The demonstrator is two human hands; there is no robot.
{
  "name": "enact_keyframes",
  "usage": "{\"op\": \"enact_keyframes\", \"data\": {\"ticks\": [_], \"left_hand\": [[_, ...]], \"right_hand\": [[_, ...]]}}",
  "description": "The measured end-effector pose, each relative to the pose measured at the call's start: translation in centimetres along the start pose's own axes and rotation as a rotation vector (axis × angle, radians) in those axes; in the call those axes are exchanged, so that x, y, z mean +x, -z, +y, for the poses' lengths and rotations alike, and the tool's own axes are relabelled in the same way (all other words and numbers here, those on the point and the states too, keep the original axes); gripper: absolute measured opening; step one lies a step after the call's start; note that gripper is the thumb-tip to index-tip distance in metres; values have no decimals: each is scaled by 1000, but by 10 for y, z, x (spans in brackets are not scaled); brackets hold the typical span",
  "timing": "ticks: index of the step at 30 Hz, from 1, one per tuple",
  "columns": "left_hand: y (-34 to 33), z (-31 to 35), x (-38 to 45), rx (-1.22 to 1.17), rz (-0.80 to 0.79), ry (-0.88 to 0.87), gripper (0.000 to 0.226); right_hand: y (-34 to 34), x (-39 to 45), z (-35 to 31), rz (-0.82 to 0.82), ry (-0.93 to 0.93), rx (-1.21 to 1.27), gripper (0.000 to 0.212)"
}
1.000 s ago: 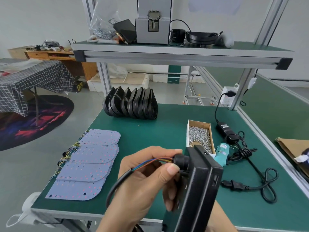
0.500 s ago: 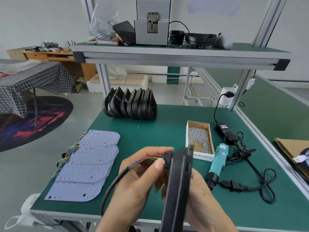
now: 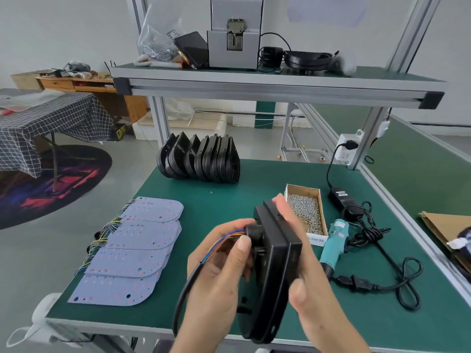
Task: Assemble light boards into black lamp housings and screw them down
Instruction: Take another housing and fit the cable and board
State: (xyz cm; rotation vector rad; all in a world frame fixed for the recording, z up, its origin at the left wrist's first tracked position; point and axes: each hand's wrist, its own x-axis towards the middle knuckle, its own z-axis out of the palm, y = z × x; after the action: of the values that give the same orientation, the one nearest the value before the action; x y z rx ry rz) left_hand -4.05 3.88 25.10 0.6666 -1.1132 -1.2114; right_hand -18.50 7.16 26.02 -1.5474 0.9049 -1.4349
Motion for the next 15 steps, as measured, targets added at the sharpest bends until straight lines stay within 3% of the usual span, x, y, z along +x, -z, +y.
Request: {"op": "enact_keyframes", "data": {"ticks": [3,6,9,11,12,15], "left_hand": [[-7,2,-3,-3,13,-56,47],[-12,5,-4,-18,24,-114,36],[-16,8,-6,-50,59,-120,27],[-20,10,-6,-50,45,-149,20],[-21,12,-6,-46,34,-163,18],[-21,20,-5,-26,3,-175,17]], "right_hand": [[-5,1,1,29,-5,43,101],[-7,12,-5,172,-18,57,74],[-16,16,-15,261,-28,99,22],[-18,8,-17,346,-32,108,52],[-18,-1,-20,359,-71,102,56],[-18,3,-22,424,-24,-29,21]]}}
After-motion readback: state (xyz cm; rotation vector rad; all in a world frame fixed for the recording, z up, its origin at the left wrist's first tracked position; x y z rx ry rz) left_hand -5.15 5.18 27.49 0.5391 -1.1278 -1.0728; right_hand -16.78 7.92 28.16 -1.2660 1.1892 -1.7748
